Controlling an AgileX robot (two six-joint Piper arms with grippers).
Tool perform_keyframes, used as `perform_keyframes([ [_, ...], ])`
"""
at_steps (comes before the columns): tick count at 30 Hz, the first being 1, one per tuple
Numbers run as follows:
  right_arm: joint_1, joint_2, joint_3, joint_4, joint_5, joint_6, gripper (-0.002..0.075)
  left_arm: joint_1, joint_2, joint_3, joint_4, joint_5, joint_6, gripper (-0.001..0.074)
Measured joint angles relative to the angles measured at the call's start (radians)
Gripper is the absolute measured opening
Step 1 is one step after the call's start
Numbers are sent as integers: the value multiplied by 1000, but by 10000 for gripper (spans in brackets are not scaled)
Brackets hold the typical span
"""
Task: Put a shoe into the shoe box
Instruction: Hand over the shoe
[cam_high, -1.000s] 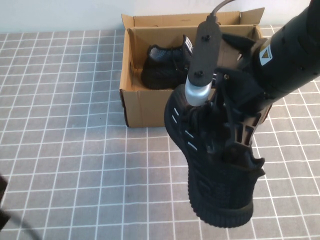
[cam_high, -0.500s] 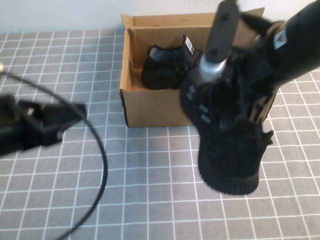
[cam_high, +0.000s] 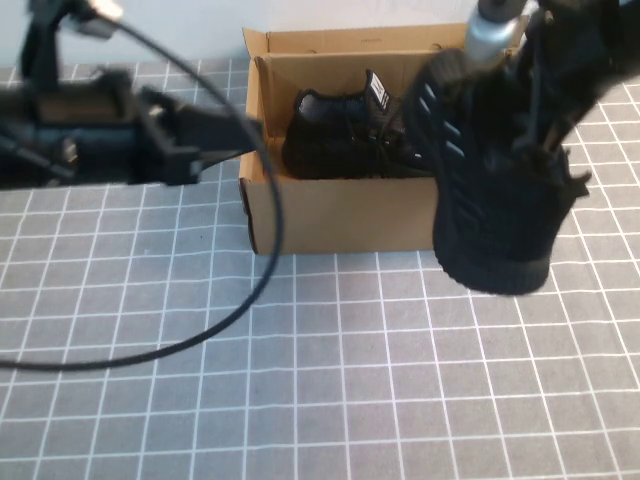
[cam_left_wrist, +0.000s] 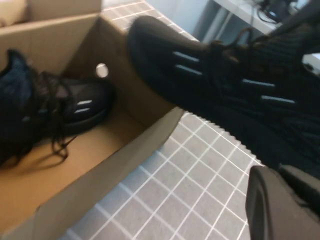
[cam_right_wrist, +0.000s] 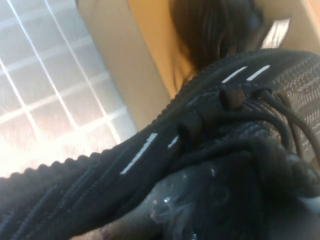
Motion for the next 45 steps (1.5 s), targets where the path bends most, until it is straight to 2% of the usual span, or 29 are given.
perform_keyframes([
  [4,-4,32,-81,84,45,-111,13,-55,61,-116,31,56,0,0],
  [10,-4,49,-139,188,147,-309,13,-61,172,-304,103,234,0,30],
  [13,-4,49,-140,235,210,-448,13,-63,220,-397,141,266,0,129],
  [18,-4,49,-140,287,282,-596,12,-64,276,-485,177,275,5,391],
  [21,-4,49,-140,299,291,-647,13,-68,301,-503,191,278,41,464],
  [33,-4,49,-140,316,292,-695,12,-167,400,-505,217,279,225,494],
  [45,-4,49,-140,327,292,-705,12,-219,431,-531,209,253,367,495],
])
